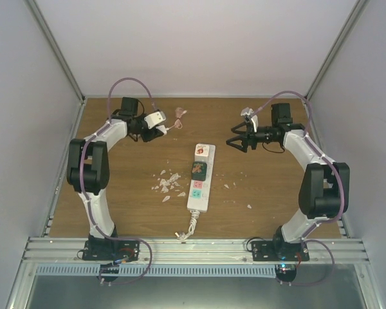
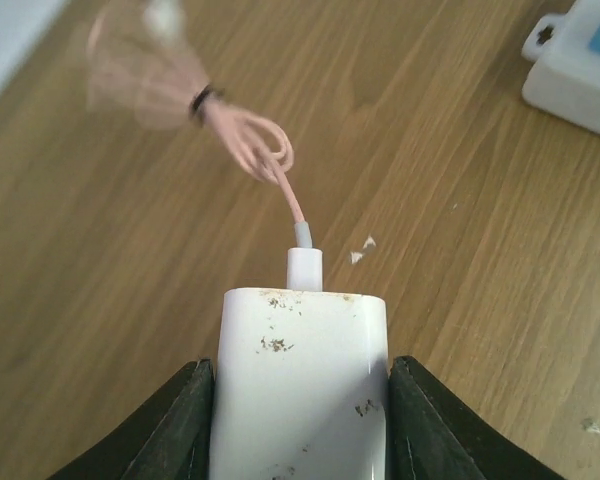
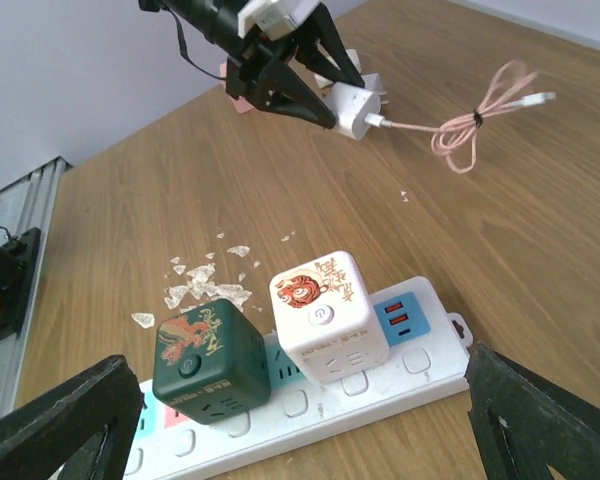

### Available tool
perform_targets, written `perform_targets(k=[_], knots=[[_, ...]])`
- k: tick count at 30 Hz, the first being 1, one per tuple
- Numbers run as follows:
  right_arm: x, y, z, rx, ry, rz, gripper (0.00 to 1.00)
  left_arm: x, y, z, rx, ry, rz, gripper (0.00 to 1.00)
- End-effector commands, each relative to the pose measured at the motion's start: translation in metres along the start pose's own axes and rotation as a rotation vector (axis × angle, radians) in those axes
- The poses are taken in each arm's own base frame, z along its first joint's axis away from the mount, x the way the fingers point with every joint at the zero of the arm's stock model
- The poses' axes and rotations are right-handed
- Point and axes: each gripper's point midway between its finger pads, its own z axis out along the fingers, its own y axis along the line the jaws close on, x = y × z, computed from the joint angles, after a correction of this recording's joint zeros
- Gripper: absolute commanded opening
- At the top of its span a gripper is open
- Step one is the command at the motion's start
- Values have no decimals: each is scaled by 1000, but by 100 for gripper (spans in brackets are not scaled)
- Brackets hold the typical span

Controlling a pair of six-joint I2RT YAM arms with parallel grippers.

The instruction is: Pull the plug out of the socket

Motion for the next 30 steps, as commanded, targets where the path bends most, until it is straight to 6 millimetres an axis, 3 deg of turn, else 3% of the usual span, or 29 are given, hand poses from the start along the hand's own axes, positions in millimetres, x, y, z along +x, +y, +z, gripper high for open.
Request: perform_targets(k=[1, 6, 11, 15, 18, 24, 30], knots=[[-1, 0, 0, 29, 2, -56, 90, 2, 24, 15, -51, -13, -105, 23], [6, 2, 7, 25, 26, -69, 90, 28, 29, 37, -52, 48, -185, 25], [11, 2, 13, 26, 48, -82, 90, 46, 28, 45, -62, 88, -220, 31], [14, 3, 18, 25, 64, -94, 90, 51, 26, 44, -73, 103, -232, 46], [15, 4, 21, 22, 73, -100, 90, 51, 27, 41, -89, 111, -237, 66], [15, 4, 22, 30, 80, -114, 90, 29, 25, 17, -93, 72, -232, 98], [10, 4, 19, 53, 80, -142, 90, -26, 16, -35, -104, -60, -193, 99]])
